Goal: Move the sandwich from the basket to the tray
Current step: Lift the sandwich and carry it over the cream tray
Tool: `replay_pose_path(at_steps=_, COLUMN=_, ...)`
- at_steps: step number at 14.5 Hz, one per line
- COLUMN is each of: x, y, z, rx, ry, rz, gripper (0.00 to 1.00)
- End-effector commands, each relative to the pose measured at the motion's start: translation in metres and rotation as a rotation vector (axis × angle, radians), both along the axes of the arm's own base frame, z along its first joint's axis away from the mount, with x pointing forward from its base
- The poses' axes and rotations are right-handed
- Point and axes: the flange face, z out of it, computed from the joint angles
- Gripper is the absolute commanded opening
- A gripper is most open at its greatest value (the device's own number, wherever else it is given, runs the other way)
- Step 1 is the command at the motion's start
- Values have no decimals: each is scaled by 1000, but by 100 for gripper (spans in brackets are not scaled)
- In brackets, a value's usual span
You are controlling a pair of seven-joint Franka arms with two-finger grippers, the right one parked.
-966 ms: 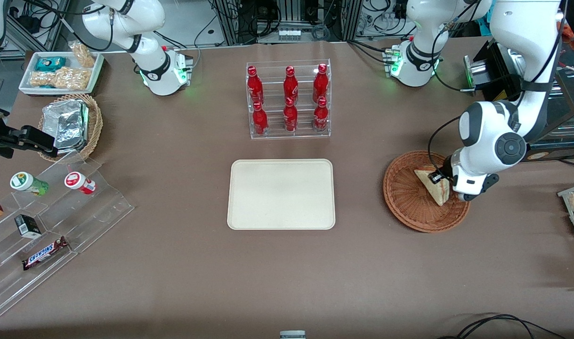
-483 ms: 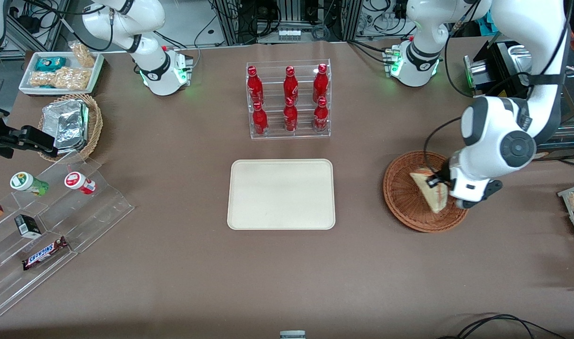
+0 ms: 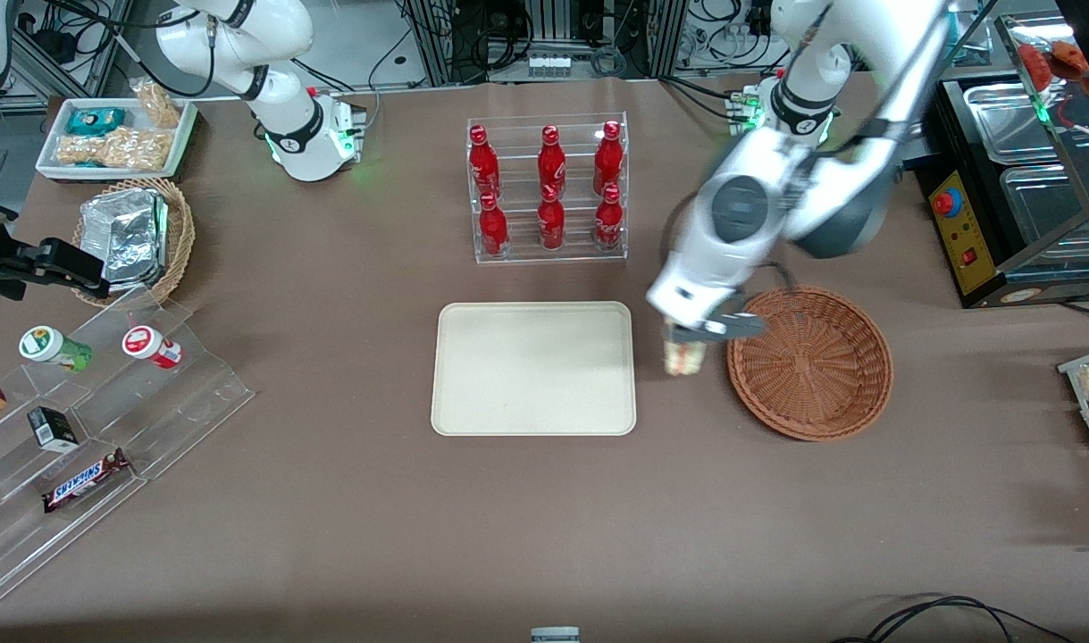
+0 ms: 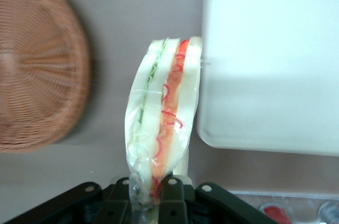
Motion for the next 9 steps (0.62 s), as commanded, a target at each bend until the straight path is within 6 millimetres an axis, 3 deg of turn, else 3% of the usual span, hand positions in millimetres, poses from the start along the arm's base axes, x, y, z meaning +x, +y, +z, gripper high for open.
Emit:
replay_pose_path(at_steps=1, x=-1, y=-63, z=-42, rx=-16, ry=28, rz=-95, gripper=15)
replay_pose_path(at_steps=4, x=-7, y=-126, z=-71, rx=-29, ry=24, rz=-105, gripper=19)
replay_pose_path(at_steps=7, x=14, y=-151, z=-99, rx=6, ry=-58, rz=5, gripper=19)
replay_pose_path(at_steps=9, x=26, y=-164, z=-105, rx=-12, ry=-77, rz=59, gripper=19)
